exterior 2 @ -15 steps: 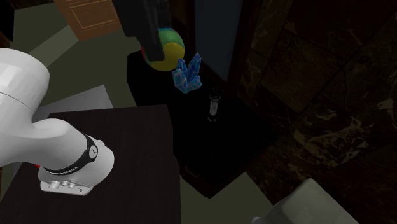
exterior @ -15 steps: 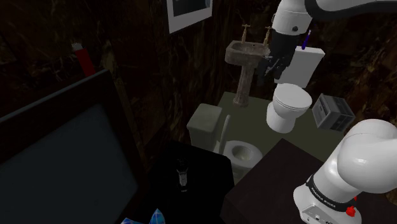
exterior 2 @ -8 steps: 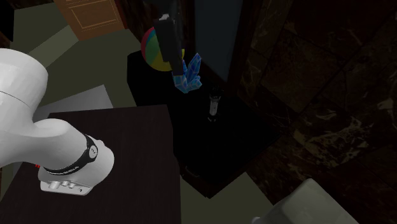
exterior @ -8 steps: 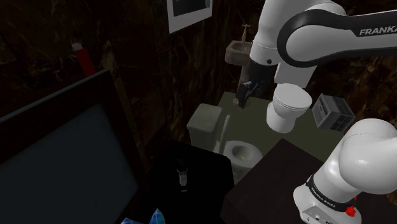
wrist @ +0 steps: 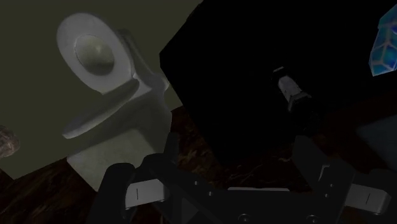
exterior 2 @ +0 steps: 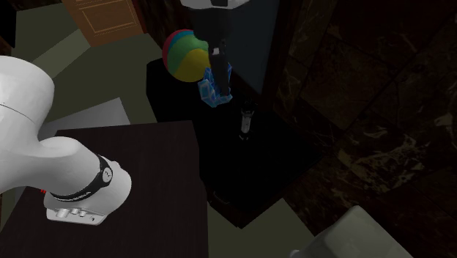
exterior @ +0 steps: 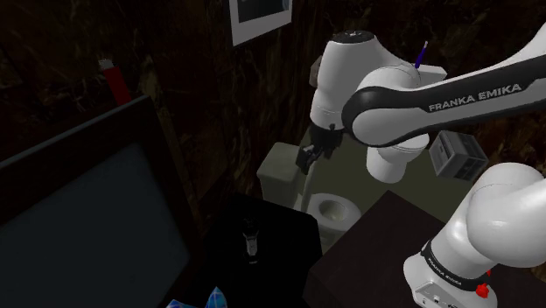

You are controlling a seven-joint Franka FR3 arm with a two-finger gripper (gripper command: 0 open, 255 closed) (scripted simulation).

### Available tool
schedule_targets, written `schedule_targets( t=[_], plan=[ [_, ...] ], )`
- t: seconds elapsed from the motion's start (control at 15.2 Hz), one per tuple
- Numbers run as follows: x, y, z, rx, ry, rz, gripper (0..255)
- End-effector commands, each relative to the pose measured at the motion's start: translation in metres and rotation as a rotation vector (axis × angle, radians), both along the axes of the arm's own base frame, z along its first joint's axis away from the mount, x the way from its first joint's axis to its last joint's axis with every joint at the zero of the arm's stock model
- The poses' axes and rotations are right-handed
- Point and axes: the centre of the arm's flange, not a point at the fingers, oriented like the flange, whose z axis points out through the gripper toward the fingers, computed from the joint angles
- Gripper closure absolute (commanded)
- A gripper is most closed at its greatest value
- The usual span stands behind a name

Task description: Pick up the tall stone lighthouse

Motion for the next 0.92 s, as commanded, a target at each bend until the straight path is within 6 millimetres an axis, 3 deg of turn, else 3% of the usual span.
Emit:
schedule_targets(
  t=[0.0,0.86],
  plan=[
    [0.007,0.018,-0.023,-0.006,-0.012,0.011,0],
    [0.049,0.115,-0.162,-0.063,-0.071,0.073,0]
  ],
)
